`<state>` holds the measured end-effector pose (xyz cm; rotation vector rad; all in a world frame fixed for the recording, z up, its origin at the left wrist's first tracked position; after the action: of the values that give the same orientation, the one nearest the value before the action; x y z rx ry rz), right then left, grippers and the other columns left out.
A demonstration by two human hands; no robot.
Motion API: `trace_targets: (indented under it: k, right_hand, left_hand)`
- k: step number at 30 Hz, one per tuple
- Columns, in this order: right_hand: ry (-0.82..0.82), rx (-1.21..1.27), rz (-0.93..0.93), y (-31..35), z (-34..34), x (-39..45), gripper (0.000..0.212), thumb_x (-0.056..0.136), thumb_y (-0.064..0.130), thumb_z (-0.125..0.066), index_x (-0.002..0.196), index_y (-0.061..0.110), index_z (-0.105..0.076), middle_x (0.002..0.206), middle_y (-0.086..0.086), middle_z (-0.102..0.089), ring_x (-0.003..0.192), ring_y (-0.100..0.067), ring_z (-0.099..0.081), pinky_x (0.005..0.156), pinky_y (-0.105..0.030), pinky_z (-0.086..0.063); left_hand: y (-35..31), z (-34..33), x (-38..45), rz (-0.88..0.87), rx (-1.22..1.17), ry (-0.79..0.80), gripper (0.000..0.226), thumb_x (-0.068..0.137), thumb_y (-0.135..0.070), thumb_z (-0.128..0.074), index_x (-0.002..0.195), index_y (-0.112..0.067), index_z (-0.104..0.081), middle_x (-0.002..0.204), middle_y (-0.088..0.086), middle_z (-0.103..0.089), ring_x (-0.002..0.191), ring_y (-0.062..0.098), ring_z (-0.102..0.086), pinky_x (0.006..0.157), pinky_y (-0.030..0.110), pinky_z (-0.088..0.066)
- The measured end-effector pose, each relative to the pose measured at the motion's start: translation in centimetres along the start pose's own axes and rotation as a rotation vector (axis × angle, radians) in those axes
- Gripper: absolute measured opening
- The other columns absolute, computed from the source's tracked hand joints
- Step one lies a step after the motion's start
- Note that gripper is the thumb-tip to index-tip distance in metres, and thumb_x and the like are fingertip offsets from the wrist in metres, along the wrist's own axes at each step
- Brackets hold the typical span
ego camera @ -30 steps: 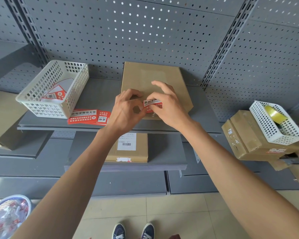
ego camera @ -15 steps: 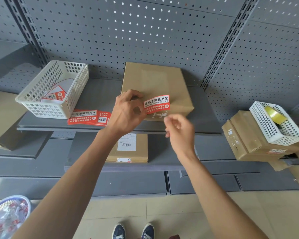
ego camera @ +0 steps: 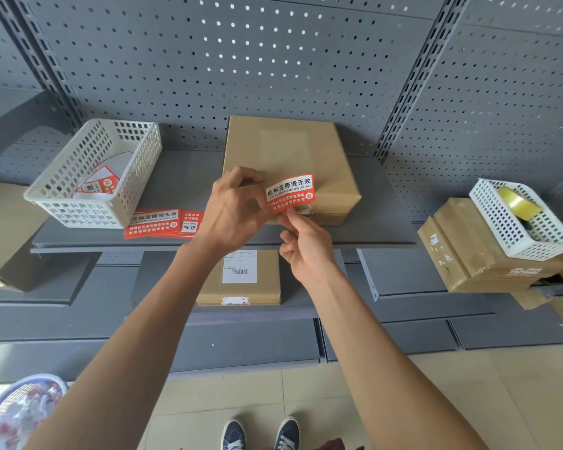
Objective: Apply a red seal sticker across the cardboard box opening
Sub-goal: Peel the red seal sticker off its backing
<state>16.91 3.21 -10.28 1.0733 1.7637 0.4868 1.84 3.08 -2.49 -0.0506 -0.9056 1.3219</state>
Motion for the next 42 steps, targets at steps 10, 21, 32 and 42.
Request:
trace_targets:
  k: [10, 21, 32, 42]
  right_hand:
    - [0.018, 0.095, -0.001, 0.4, 0.2, 0.3, 0.008, 0.09, 0.015, -0.075, 0.096, 0.011, -0.071, 0.079, 0.001, -0.071, 0.051, -0.006, -0.044, 0.04, -0.014, -0.032]
    - [0.0, 0.066, 0.04, 0.8, 0.4, 0.6, 0.003, 0.092, 0.015, -0.072, 0.089, 0.013, -0.072, 0.075, 0.002, -0.069, 0.053, -0.008, -0.043, 0.041, -0.017, -0.032]
    - [-0.095, -0.096, 0.178, 2.2, 2.4, 0.1, 0.006, 0.089, 0.02, -0.076, 0.094, 0.015, -0.074, 0.083, 0.001, -0.071, 0.061, -0.01, -0.053, 0.05, -0.022, -0.042]
    - [-0.262, -1.208, 1.149, 12.0, -0.4, -1.6, 0.038, 0.079, 0.03, -0.078, 0.116, 0.027, -0.069, 0.125, 0.007, -0.059, 0.118, -0.019, -0.048, 0.095, -0.031, -0.031]
  left_hand:
    - [0.1, 0.0, 0.0, -0.007, -0.013, -0.002, 0.019, 0.084, -0.033, -0.077, 0.079, -0.015, -0.075, 0.115, 0.004, -0.063, 0.103, 0.024, -0.062, 0.091, 0.052, -0.05]
    - [0.1, 0.0, 0.0, -0.005, -0.005, -0.001, 0.019, 0.084, -0.033, -0.078, 0.08, -0.014, -0.074, 0.116, 0.004, -0.063, 0.103, 0.023, -0.062, 0.092, 0.05, -0.05]
    - [0.1, 0.1, 0.0, 0.005, -0.024, 0.002, 0.016, 0.082, -0.029, -0.077, 0.077, -0.014, -0.074, 0.116, 0.004, -0.063, 0.102, 0.024, -0.062, 0.092, 0.051, -0.049]
    - [0.1, -0.1, 0.0, 0.006, -0.01, 0.04, 0.02, 0.085, -0.034, -0.076, 0.08, -0.015, -0.074, 0.119, 0.003, -0.062, 0.106, 0.02, -0.06, 0.093, 0.049, -0.051]
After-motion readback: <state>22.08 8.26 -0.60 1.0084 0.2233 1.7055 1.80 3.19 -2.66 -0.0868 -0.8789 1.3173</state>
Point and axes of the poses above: each hand's wrist, its own x-axis towards the middle knuckle, its own z-axis out of the back of the hand, y = z × x, the point moved 8 cm from there along x, towards the middle knuckle
